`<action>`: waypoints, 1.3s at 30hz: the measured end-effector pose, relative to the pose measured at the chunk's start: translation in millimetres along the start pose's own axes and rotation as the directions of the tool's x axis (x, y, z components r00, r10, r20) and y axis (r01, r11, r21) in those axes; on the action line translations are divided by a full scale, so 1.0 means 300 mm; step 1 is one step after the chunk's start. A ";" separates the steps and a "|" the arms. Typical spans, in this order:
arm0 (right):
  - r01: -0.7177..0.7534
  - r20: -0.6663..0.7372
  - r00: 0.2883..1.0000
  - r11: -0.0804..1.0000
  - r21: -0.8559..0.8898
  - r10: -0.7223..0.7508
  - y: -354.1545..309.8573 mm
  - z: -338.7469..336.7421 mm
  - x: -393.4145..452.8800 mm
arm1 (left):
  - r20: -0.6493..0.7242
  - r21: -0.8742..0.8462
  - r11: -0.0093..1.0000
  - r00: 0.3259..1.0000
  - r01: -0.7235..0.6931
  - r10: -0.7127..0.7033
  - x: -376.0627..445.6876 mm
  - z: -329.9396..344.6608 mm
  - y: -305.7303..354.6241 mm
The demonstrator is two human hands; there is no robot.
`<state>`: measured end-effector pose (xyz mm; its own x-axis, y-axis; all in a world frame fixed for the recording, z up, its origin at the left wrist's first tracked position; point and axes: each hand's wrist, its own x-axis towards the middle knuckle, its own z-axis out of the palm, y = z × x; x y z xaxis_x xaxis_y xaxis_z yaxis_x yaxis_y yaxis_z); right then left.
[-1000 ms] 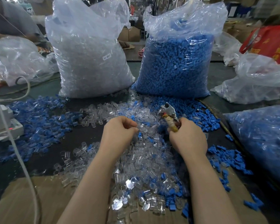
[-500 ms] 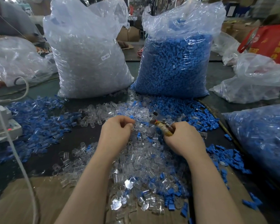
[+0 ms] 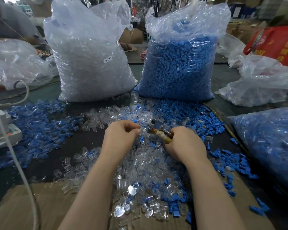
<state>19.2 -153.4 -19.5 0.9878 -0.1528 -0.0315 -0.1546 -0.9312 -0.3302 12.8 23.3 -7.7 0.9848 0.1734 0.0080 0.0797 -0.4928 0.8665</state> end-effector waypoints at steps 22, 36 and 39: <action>0.229 -0.220 0.970 0.656 0.719 -0.098 -0.017 -0.031 -0.018 | -0.009 -0.392 0.920 1.000 0.021 -0.027 -0.030 0.032 0.067; 0.298 -0.295 0.948 0.650 0.699 -0.117 -0.040 -0.025 -0.027 | -0.026 -0.495 0.868 0.999 -0.046 0.039 -0.042 0.042 0.080; 0.281 -0.310 0.947 0.684 0.674 -0.084 -0.043 -0.023 -0.025 | -0.059 -0.410 0.907 0.995 -0.093 0.075 -0.045 0.049 0.086</action>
<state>13.5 -142.3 -8.6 0.9419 -0.1690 0.2902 0.1861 -0.4566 -0.8700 4.0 -4.3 7.3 0.9772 0.1860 0.1027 -0.0826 -0.1131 0.9901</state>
